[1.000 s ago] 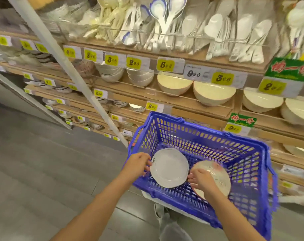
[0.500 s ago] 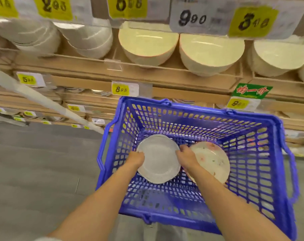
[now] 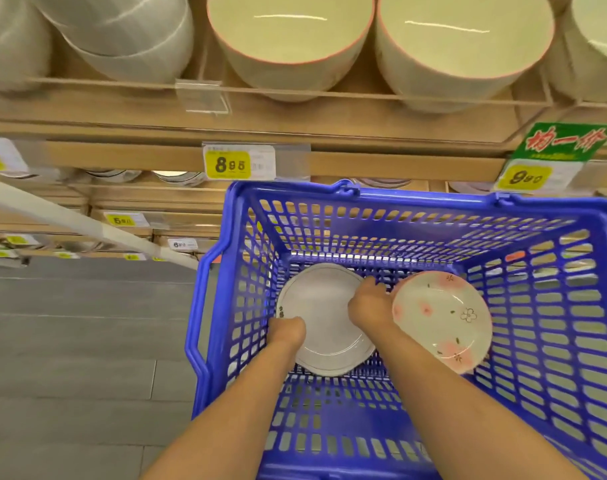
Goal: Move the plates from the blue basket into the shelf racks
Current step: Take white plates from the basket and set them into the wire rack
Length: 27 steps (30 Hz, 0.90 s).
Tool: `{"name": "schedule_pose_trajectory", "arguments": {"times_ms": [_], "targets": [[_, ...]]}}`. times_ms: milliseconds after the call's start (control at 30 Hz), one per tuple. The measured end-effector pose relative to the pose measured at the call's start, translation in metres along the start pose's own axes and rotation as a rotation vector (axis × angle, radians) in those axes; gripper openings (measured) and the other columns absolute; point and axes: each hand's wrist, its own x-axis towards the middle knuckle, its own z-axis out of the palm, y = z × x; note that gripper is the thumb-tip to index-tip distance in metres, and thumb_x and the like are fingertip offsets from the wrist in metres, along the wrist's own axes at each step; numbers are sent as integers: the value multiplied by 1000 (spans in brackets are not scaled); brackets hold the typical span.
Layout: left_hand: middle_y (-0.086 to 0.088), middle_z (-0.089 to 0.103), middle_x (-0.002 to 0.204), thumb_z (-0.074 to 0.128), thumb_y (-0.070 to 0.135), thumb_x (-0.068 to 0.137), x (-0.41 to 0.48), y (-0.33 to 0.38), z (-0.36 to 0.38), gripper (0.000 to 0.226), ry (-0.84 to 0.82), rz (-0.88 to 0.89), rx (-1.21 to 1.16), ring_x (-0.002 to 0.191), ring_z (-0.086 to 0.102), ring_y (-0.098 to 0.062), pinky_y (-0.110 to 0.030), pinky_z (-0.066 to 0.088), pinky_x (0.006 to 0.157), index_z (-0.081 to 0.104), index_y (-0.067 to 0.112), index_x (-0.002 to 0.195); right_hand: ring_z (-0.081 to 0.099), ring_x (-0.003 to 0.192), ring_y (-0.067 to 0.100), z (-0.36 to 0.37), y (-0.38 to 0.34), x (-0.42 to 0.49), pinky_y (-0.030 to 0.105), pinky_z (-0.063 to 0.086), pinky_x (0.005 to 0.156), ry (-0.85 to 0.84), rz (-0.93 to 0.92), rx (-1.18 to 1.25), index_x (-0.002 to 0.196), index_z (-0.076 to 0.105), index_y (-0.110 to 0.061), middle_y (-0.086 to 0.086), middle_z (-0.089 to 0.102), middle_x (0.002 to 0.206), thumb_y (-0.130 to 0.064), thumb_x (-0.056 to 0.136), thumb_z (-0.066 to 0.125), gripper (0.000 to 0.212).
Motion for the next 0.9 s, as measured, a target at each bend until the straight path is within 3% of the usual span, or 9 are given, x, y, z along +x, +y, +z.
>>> {"name": "schedule_pose_trajectory", "arguments": {"times_ms": [167,267,367,500,600,667,733,767,900], "targets": [[-22,45,139,45,8,92,-24,12,-7,56,-7,-29,-81,124,49,-37,-46,43,105,25,-5,143,48,123,36,-13,-3,-17,39,42,100,29,-19,40,133,35,2,25,45,135,-6,92,47,43],[-21,46,139,45,8,94,-51,18,-18,50,-5,21,-108,125,50,-35,-44,44,104,31,-4,141,49,123,38,-32,-3,-38,40,42,98,53,16,181,133,39,-1,24,45,136,-5,92,47,42],[-23,49,135,51,6,87,-84,23,-33,57,12,123,-120,119,54,-38,-48,48,98,31,-3,140,51,120,38,-63,0,-64,41,43,95,93,24,244,132,41,-2,22,49,133,-8,94,45,39],[-15,52,127,52,5,89,-135,26,-53,55,-16,308,-87,108,56,-32,-34,47,74,30,2,139,56,112,39,-105,12,-103,40,46,88,202,20,379,124,49,0,22,58,123,-9,92,47,33],[-17,54,126,52,7,90,-175,30,-72,50,-75,406,-95,106,58,-32,-40,53,82,33,8,136,57,102,36,-137,21,-140,36,38,74,308,-14,577,112,56,-5,21,64,111,-8,87,50,27],[-18,57,120,51,13,92,-202,33,-85,41,-157,447,-90,94,61,-31,-41,57,69,38,10,131,57,99,35,-157,27,-165,34,33,71,386,-26,683,110,59,-9,18,65,105,-9,85,50,26],[-13,61,106,50,24,95,-228,37,-100,31,-215,512,-62,77,61,-25,-29,51,43,46,13,123,58,96,30,-175,35,-191,32,35,71,425,-66,748,109,59,-14,10,64,99,-10,86,50,25],[-11,63,100,51,30,95,-239,38,-107,28,-225,548,-53,72,62,-23,-24,47,38,50,15,119,59,94,28,-183,38,-204,33,38,71,416,-104,795,107,59,-18,4,63,96,-10,87,50,23],[-3,70,77,54,44,92,-280,46,-127,26,-259,654,-44,50,67,-15,-22,46,37,62,21,97,63,89,22,-208,51,-258,44,53,78,357,-269,1005,96,57,-33,-1,64,97,-12,90,49,23]]}}
